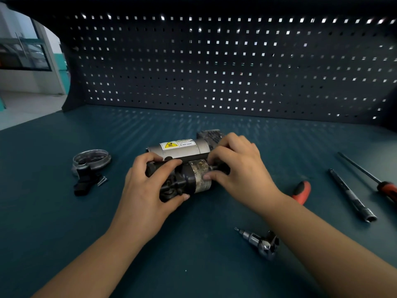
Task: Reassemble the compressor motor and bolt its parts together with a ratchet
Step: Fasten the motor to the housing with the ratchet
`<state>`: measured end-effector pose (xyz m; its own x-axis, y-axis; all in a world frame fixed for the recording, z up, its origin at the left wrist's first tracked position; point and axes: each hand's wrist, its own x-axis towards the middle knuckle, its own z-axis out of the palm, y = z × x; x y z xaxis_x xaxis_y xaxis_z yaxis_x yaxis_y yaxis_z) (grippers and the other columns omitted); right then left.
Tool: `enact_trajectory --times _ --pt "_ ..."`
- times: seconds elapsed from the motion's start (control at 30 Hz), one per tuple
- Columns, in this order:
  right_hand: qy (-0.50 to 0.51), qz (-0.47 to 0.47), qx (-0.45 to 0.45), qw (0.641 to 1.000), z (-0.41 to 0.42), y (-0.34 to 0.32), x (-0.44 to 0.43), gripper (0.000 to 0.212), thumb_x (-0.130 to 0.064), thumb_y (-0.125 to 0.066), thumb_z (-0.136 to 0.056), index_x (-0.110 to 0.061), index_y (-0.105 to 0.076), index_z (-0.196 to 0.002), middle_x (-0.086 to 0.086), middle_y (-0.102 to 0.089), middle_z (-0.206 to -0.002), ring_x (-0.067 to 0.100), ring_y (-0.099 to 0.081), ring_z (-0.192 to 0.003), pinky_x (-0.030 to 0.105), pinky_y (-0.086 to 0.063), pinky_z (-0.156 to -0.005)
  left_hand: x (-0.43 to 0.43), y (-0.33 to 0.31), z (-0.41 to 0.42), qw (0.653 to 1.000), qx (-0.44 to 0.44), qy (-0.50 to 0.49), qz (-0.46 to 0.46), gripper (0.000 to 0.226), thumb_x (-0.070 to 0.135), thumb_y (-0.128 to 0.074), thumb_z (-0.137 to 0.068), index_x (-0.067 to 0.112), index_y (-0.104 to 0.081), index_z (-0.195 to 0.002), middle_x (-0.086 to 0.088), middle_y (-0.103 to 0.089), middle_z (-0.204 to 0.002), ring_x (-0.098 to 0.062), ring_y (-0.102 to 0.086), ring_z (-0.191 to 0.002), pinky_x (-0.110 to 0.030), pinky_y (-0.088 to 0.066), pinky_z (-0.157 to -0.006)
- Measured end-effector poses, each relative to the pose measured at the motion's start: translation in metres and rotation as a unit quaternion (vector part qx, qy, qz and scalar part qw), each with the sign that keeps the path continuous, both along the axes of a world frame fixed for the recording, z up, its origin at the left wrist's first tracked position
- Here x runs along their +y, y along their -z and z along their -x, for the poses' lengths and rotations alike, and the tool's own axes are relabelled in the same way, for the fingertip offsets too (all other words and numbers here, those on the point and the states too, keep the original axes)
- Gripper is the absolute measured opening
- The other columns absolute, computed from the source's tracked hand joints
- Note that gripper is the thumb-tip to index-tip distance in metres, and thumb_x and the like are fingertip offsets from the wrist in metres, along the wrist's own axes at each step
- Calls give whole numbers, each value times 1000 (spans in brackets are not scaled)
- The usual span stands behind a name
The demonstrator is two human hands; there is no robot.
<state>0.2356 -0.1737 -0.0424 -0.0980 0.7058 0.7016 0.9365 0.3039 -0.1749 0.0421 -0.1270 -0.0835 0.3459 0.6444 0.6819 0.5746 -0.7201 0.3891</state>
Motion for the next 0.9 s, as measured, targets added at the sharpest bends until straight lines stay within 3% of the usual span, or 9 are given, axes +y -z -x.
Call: enact_trajectory --times 0.1,0.27,0.43,0.6,0.73,0.9 --pt "-14 19 -12 1000 -2 -6 3 25 -21 -85 -63 -8 -68 -76 6 -56 -87 17 -42 -85 32 -25 -72 0 0 0 1000 -1 -1 3 64 28 -87 -61 28 -62 -120 21 -23 -114 -20 -43 -110 -30 -35 -93" --pt "-23 -2 -59 998 -3 -8 2 12 -22 -74 -72 -10 -72 -75 6 -57 -84 27 -53 -84 35 -28 -71 0 0 1 1000 0 -1 13 64 29 -86 -62 29 -61 -121 19 -24 -115 -21 -43 -111 -30 -35 -94" --pt "-13 52 -58 997 -7 -9 0 33 -33 -78 -72 -13 -66 -96 -3 -49 -100 16 -42 -96 34 -26 -79 0 0 0 1000 2 1 16 64 29 -85 -62 28 -61 -121 15 -27 -116 -22 -44 -111 -30 -36 -94" --pt "-40 47 -23 998 -8 -7 4 20 -26 -75 -75 -10 -68 -84 0 -53 -96 13 -40 -93 34 -25 -79 0 0 1 1000 1 2 17 64 30 -85 -61 27 -61 -121 14 -28 -116 -23 -45 -110 -31 -37 -93" --pt "-41 53 -52 996 -12 -6 4 26 -33 -76 -74 -14 -66 -89 -3 -53 -97 9 -37 -92 31 -23 -79 1 0 1 1000 -2 8 18 64 31 -85 -62 28 -61 -121 16 -27 -116 -21 -44 -111 -31 -38 -94" --pt "-53 39 -44 997 -12 -4 4 18 -28 -70 -76 -11 -68 -82 -1 -55 -92 18 -48 -90 36 -27 -79 1 0 1 1000 -3 5 14 64 32 -85 -61 28 -61 -120 14 -28 -116 -22 -45 -111 -31 -37 -93"
